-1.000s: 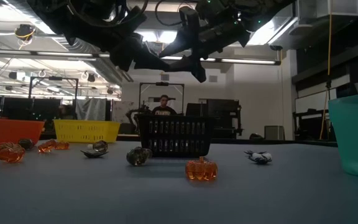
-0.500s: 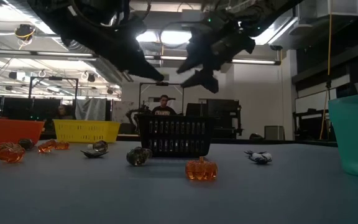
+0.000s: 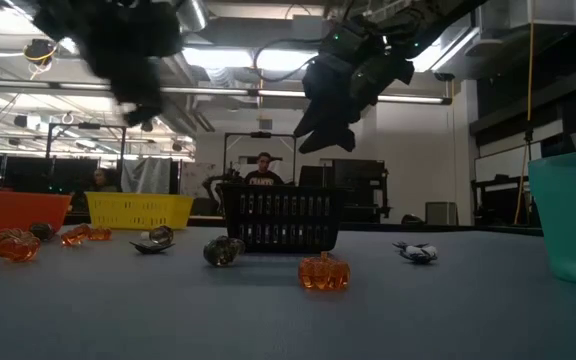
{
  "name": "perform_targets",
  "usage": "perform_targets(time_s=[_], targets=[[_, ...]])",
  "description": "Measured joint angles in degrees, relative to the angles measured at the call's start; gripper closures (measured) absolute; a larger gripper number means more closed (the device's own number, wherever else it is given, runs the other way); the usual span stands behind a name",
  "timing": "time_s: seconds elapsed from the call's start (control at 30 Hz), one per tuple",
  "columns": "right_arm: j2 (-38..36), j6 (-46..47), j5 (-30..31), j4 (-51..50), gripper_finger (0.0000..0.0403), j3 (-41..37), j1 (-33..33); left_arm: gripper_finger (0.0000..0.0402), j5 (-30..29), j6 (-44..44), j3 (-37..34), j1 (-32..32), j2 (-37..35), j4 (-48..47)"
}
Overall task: Sort Halloween decoration
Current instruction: Put the black skull toy into the bottom yellow bin, then put the orange pumpkin toy into the orange bin
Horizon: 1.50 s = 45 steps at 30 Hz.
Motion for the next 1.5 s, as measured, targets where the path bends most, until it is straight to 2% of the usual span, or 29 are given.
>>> perform_targets(time_s=[0.17,0.4,0.6,0.87,1.03,1.3,1.5], targets=[[0.0,-0.2,0.0,0.0,0.0205,0.0,0.0,0.0337,5.2,-17.5,0.0,-11.5,0.5,-5.8],[0.0,-0.2,0.0,0.0,0.0205,0.0,0.0,0.0337,5.1,-36.0,0.0,-26.7,0.9,-7.0],[0.0,-0.2,3.0,-0.1,0.0205,0.0,0.0,0.0337,3.8,-48.2,0.0,-34.6,0.9,-7.0],[0.0,-0.2,5.1,-0.1,0.0205,0.0,0.0,0.0336,3.8,-64.5,0.0,-39.4,0.9,-7.0],[0.0,-0.2,5.1,-0.1,0.0205,0.0,0.0,0.0313,3.7,-71.8,0.0,-40.7,0.9,-7.0],[0.0,-0.2,5.1,-0.1,0.0205,0.0,0.0,0.0261,3.3,-73.7,0.0,-41.3,0.9,-7.0],[0.0,-0.2,5.1,-0.1,0.0205,0.0,0.0,0.0232,-2.1,-73.3,0.0,-41.3,0.9,-7.0]])
